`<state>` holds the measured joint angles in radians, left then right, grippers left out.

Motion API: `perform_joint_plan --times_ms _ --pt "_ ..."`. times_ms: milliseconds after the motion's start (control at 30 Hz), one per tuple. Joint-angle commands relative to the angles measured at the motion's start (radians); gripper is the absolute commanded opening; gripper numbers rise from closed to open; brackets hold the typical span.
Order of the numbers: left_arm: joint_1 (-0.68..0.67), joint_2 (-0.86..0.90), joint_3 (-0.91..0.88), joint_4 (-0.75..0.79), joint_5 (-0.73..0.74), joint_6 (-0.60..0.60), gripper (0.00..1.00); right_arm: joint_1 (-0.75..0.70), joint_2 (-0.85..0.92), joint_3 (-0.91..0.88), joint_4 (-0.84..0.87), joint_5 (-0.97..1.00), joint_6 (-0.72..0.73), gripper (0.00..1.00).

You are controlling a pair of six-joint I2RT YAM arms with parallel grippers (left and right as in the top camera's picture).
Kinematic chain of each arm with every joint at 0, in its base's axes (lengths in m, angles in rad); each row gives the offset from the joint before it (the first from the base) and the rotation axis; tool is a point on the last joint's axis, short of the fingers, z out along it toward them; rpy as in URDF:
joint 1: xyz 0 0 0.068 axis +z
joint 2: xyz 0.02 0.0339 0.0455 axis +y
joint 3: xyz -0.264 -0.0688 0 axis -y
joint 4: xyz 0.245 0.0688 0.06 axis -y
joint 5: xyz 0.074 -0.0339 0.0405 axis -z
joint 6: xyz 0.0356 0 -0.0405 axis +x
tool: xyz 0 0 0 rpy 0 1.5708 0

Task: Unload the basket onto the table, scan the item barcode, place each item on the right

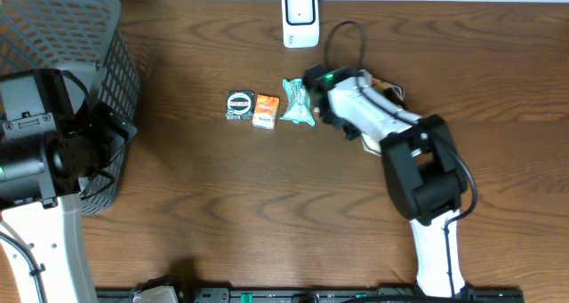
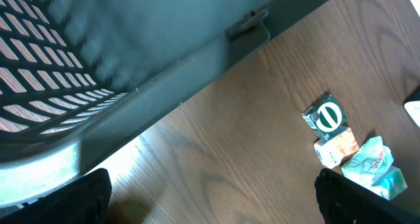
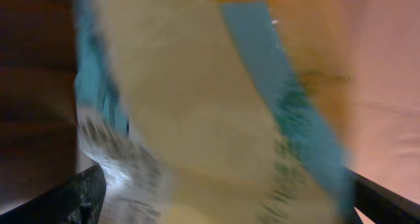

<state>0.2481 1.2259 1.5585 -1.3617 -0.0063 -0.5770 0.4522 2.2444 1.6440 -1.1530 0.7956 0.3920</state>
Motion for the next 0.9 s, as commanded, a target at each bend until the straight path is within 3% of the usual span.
perform_joint_plan --times_ms 0,133,233,267,333,400,467,700,867 --pt "0.006 -0.005 0.011 -0.003 -0.006 -0.004 0.97 -0.064 -0.028 -0.013 0.026 -0.175 0.002 0.99" --pt "0.006 -0.005 0.011 -0.003 -0.006 -0.004 0.98 -0.102 -0.028 -0.018 0.029 -0.230 -0.035 0.66" --pt "0.006 -0.005 0.011 -0.003 -0.006 -0.004 0.97 -0.085 -0.028 -0.015 0.031 -0.233 -0.084 0.18" --pt "0.006 -0.005 0.011 -0.003 -0.006 -0.004 0.98 -0.077 -0.029 -0.010 0.026 -0.254 -0.104 0.08" --pt "0.006 -0.005 0.011 -0.003 -0.006 -0.004 0.98 -0.070 -0.032 0.030 -0.008 -0.354 -0.141 0.09" --pt "0.006 -0.005 0.011 -0.003 -0.006 -0.004 0.98 -0.072 -0.043 0.074 -0.039 -0.422 -0.178 0.01" --pt "0.006 -0.005 0.011 -0.003 -0.006 -0.004 0.98 -0.077 -0.061 0.110 -0.061 -0.480 -0.211 0.01" --pt "0.006 -0.005 0.011 -0.003 -0.006 -0.004 0.98 -0.168 -0.206 0.184 -0.080 -0.951 -0.437 0.01" --pt "0.006 -0.005 0.011 -0.003 -0.006 -0.004 0.98 -0.336 -0.235 0.170 -0.081 -1.389 -0.617 0.01"
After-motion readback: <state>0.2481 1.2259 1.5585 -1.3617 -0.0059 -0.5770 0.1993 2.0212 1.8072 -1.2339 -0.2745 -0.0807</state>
